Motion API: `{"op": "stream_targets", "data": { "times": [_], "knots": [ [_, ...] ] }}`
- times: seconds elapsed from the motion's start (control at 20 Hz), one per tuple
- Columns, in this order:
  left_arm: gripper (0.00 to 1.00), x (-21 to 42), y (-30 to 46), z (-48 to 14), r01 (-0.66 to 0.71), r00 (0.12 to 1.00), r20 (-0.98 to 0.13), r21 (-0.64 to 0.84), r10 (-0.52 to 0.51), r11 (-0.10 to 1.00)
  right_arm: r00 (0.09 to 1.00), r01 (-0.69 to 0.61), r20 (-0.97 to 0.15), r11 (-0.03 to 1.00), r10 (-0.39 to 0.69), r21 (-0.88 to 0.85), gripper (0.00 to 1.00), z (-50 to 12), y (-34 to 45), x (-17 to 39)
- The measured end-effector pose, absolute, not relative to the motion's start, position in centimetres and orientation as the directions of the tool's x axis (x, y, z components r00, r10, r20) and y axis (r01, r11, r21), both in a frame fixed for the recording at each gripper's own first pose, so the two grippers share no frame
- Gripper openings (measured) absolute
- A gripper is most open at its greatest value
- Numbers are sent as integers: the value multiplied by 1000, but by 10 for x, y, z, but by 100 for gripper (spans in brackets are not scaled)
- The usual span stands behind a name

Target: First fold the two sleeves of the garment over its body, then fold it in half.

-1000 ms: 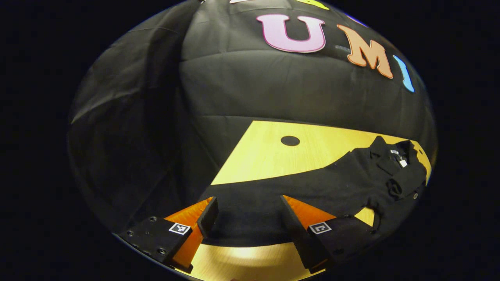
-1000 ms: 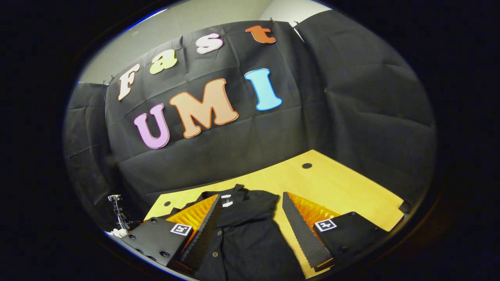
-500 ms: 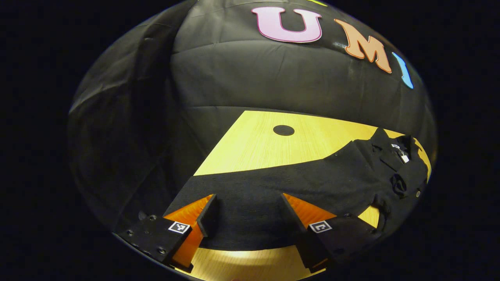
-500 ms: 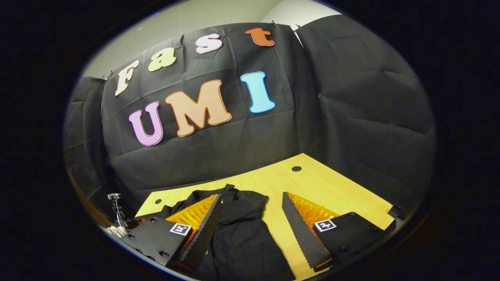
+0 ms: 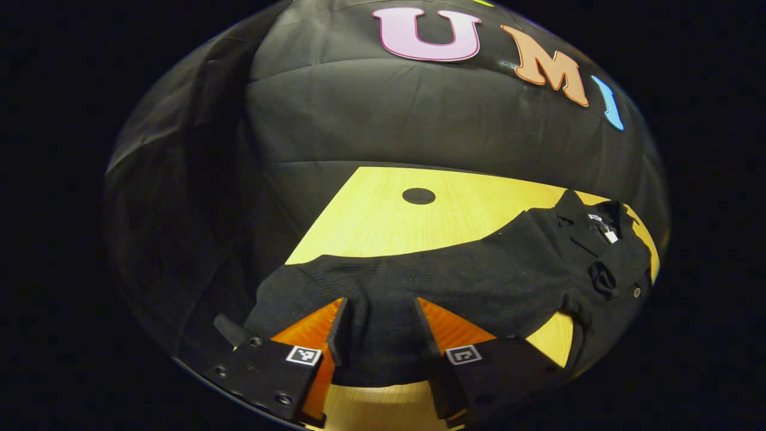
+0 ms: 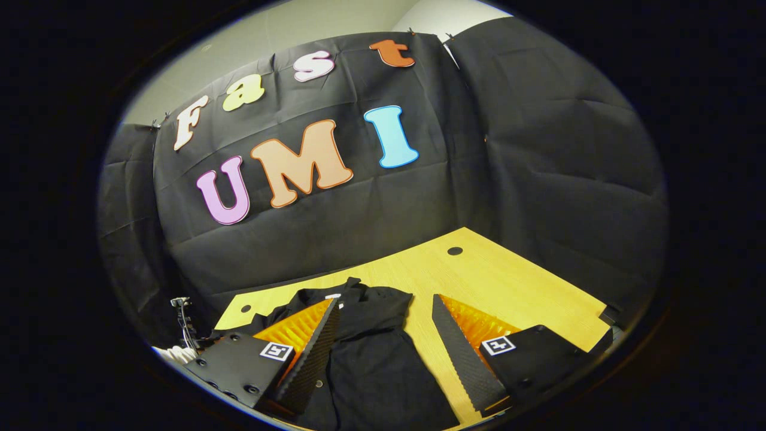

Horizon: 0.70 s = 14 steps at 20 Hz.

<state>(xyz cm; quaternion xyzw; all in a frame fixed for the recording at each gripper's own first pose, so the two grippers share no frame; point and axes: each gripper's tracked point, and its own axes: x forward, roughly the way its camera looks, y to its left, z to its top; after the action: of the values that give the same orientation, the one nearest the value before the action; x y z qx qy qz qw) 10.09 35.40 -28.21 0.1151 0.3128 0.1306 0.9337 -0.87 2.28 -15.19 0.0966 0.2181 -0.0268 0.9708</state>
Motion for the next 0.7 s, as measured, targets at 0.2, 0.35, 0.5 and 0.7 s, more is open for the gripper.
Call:
{"op": "stream_targets", "data": {
  "times": [0.2, 0.35, 0.5, 0.7],
  "knots": [
    [18, 104, 341, -286, -137, 771, -573, 276, 277, 951, 880, 129, -474, 971, -18, 203, 98, -168, 16, -15],
    [1, 105, 339, -286, -143, 773, -570, 271, 278, 952, 876, 130, -480, 979, -38, 160, 98, -167, 13, -20],
    [0, 104, 338, -286, -150, 768, -571, 283, 292, 947, 878, 115, -476, 987, -48, 112, 98, -159, 13, -21],
    [0, 110, 301, -268, -96, 794, -551, 307, 259, 947, 870, 117, -491, 986, -44, 119, 98, -161, 12, -23]
  ]
}}
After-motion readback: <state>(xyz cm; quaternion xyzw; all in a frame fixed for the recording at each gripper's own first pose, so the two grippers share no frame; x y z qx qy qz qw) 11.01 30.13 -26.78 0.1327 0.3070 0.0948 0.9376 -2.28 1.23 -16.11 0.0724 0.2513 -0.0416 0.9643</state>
